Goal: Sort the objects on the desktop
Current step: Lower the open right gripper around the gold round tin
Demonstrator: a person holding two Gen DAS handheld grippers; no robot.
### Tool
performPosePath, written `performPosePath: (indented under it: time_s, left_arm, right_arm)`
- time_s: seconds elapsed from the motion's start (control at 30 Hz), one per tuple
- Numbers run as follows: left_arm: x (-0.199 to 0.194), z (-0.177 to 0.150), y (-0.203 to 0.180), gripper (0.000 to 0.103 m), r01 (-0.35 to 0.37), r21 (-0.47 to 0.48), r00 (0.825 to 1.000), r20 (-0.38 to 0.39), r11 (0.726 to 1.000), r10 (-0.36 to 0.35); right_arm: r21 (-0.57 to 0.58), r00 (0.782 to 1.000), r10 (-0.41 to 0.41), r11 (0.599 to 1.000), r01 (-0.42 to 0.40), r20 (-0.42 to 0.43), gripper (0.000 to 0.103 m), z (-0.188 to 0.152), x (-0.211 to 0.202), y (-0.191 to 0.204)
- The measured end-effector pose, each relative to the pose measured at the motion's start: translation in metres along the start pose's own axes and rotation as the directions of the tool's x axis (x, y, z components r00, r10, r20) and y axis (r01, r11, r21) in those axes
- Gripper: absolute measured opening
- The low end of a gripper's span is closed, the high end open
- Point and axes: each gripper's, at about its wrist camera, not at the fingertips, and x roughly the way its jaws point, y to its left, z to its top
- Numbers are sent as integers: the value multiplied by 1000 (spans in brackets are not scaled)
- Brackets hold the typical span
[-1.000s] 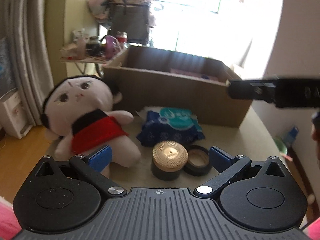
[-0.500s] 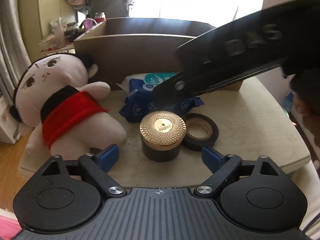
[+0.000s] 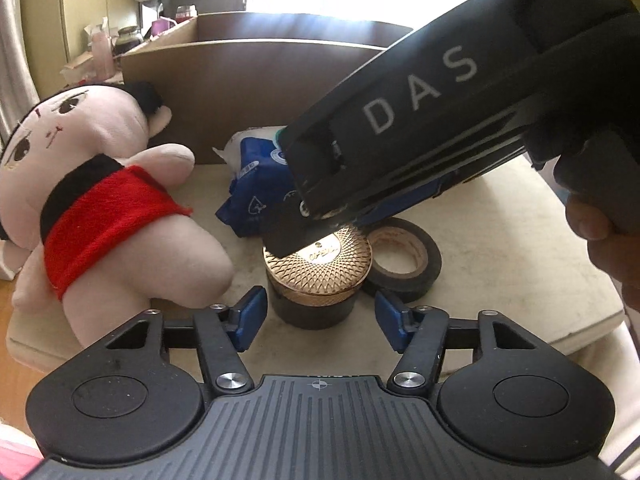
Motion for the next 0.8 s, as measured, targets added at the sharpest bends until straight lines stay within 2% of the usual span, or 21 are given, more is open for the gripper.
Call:
performPosePath:
  time_s: [0.4, 0.57, 0.7, 0.8]
  left_arm:
    - [-5, -4, -2, 58, 6, -18, 1000, 3, 1000, -6]
    - [-12, -9, -7, 58, 18, -10, 1000, 10, 1000, -18]
    - [-16, -14, -11, 58, 26, -2, 1000, 14, 1000, -26]
    - [-17, -16, -13, 58, 12, 0, 1000, 13, 1000, -12]
  right_arm:
    - [-28, 1000, -1, 1000, 1, -10, 60, -3, -2, 2]
    - [-42, 999, 41, 998, -42, -30, 58, -7, -6, 5]
    - [-66, 1000, 10, 998, -11, -11, 58, -10, -10, 8]
    - [-43, 1000, -4, 999, 4, 12, 58, -7, -13, 3]
